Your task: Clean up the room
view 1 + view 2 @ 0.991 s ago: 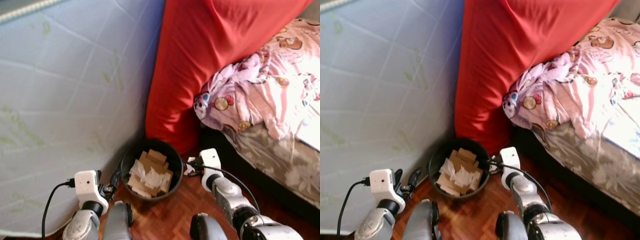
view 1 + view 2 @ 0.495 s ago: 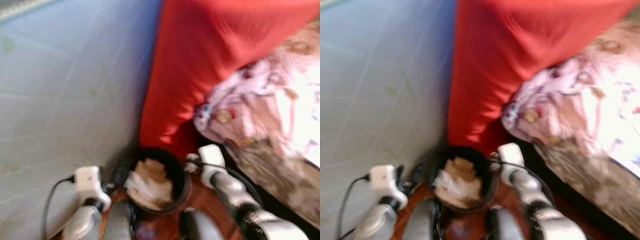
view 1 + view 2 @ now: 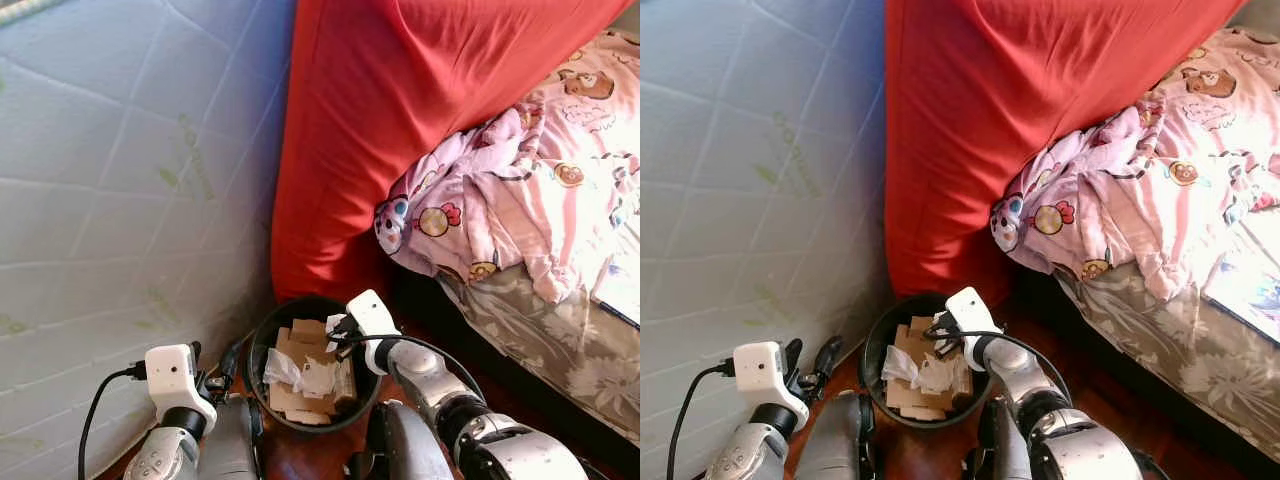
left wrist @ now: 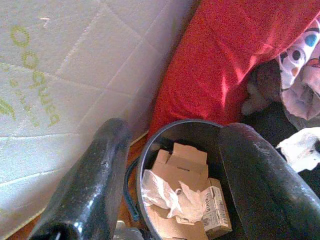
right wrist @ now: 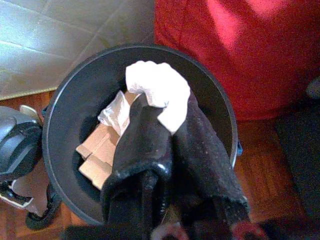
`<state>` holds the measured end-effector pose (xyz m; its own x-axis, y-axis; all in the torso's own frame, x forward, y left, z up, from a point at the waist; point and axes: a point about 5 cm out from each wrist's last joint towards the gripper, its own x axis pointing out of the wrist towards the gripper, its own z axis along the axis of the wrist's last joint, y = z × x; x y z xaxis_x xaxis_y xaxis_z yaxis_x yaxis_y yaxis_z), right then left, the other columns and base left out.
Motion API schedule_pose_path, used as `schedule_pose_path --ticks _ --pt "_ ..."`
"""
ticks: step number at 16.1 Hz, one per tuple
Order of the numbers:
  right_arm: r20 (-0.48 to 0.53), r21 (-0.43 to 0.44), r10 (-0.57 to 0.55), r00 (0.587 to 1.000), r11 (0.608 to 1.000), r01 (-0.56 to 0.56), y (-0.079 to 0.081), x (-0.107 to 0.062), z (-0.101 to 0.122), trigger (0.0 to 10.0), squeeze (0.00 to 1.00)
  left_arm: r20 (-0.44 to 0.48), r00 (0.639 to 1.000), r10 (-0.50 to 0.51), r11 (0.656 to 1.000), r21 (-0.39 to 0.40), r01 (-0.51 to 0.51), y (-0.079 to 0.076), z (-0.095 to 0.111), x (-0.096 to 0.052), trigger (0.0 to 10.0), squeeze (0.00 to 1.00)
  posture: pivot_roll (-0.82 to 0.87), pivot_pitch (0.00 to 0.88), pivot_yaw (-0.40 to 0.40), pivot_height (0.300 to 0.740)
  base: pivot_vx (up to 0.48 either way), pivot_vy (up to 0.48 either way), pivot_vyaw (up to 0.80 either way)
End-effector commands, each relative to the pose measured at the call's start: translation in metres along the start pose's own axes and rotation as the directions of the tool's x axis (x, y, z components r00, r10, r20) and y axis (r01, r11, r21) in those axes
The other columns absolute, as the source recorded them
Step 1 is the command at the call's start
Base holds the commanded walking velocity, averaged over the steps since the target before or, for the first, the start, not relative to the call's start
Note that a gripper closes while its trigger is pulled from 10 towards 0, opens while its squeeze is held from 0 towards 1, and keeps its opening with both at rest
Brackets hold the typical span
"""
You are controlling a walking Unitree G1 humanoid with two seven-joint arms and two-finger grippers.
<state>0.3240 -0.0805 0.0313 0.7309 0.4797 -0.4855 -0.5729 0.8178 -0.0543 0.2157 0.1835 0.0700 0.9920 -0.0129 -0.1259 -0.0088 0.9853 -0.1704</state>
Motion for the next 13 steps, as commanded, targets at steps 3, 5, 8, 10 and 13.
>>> schedule_pose_path --ticks 3,5,8,10,13 --pt "-0.002 0.047 0.039 0.999 0.998 -0.038 0.007 0.003 0.003 10.0 0.00 -0.022 1.000 0.008 1.000 -0.009 -0.009 -0.002 -0.002 -0.007 10.0 0.00 0.25 0.263 -0.101 0.613 0.000 0.000 0.00" --pt "0.002 0.039 0.041 0.999 0.998 -0.041 0.010 0.005 0.008 10.0 0.00 -0.025 1.000 0.012 1.000 -0.009 -0.012 -0.002 -0.003 -0.009 10.0 0.00 0.25 0.265 -0.104 0.613 0.000 0.000 0.00" --pt "0.011 0.041 0.035 0.999 0.999 -0.036 -0.002 0.002 0.010 10.0 1.00 -0.037 0.999 0.009 1.000 -0.012 -0.010 -0.005 -0.005 -0.013 10.0 0.00 0.24 0.276 -0.110 0.613 0.000 0.000 0.00" --pt "0.005 0.043 0.026 1.000 0.999 -0.026 -0.015 -0.005 0.002 10.0 1.00 -0.040 0.999 0.009 1.000 -0.011 -0.009 -0.007 -0.005 -0.013 10.0 0.00 0.24 0.279 -0.113 0.613 0.000 0.000 0.00" --pt "0.007 0.042 0.034 0.999 0.999 -0.034 -0.013 -0.004 0.004 10.0 1.00 -0.044 0.999 0.008 1.000 -0.010 -0.008 -0.007 -0.006 -0.013 10.0 0.00 0.23 0.278 -0.113 0.613 0.000 0.000 0.00"
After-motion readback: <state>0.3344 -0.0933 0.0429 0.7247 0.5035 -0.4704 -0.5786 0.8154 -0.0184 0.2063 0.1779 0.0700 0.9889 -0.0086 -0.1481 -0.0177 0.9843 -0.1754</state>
